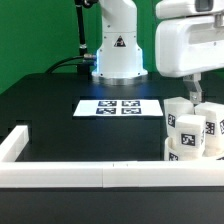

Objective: Assemble stool

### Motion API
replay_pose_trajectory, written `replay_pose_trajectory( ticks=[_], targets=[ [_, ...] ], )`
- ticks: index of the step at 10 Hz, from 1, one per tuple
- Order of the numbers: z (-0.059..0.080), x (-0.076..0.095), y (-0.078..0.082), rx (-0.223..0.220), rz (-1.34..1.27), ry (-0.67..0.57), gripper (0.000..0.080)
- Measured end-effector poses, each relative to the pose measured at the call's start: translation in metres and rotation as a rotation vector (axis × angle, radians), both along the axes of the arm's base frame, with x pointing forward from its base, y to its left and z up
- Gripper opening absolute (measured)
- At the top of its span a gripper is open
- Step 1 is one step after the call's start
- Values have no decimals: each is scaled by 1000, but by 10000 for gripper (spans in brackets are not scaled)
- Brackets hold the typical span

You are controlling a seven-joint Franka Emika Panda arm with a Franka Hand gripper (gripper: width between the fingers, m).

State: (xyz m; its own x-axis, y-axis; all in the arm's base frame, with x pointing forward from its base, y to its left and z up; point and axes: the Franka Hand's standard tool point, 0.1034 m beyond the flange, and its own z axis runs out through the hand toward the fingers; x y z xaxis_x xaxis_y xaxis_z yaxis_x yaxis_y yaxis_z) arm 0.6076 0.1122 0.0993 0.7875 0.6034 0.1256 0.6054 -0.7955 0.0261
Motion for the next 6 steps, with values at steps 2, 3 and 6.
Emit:
replay_pose_trajectory(
  ticks=[2, 3, 6],
  targets=[
    [-6, -2, 3, 1, -27, 4, 649],
    [-9, -3, 7, -5, -17, -4, 649],
    [-17, -3, 12, -10, -12, -10, 649]
  ],
)
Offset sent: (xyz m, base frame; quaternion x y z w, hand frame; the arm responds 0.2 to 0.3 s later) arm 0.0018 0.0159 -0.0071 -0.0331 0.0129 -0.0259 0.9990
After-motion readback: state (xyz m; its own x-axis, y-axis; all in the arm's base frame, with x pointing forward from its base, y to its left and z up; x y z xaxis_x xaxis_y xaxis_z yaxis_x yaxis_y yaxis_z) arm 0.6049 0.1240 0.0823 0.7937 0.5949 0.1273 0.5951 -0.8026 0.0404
